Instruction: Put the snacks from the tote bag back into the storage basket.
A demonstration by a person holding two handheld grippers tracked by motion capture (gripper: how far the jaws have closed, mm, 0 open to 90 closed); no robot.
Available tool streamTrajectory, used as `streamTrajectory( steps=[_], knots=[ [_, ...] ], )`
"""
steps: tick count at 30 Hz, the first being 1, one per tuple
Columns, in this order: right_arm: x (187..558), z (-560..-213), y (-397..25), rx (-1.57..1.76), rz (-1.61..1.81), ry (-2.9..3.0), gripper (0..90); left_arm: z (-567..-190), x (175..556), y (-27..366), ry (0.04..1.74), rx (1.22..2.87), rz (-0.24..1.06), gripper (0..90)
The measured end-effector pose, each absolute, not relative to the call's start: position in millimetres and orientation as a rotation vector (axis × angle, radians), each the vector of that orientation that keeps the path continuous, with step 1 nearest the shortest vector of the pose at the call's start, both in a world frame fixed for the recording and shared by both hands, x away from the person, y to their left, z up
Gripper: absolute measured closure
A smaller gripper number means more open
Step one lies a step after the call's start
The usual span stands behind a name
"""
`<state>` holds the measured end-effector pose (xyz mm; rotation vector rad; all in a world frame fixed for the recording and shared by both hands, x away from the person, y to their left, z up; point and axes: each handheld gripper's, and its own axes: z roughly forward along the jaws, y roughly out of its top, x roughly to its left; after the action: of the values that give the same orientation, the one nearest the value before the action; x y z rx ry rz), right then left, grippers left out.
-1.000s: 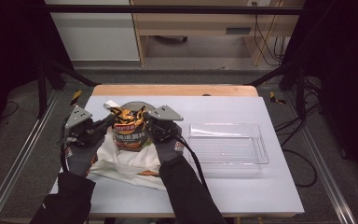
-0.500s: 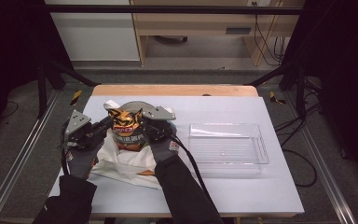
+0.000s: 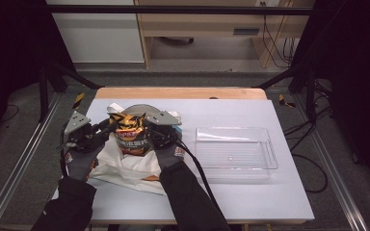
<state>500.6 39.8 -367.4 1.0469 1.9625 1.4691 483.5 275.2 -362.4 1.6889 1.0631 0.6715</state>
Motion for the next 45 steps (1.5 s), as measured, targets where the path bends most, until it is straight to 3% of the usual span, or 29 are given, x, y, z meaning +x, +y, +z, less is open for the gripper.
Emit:
streamTrajectory(
  steps=[4, 8, 45],
  knots=[
    [499.7, -367.0, 40.1, 1.045, 1.472, 1.955, 89.9, -364.2, 482.2, 273.6, 1.074, 1.699, 0.680, 83.4],
    [498.0, -364.6, 39.4, 1.045, 1.486, 1.953, 90.0, -361.0, 478.2, 272.4, 1.079, 1.678, 0.681, 87.9],
    [461.6, -270.1, 23.9, 0.837, 1.604, 1.886, 90.0, -271.7, 430.9, 266.5, 0.961, 1.504, 0.753, 88.7]
  ],
)
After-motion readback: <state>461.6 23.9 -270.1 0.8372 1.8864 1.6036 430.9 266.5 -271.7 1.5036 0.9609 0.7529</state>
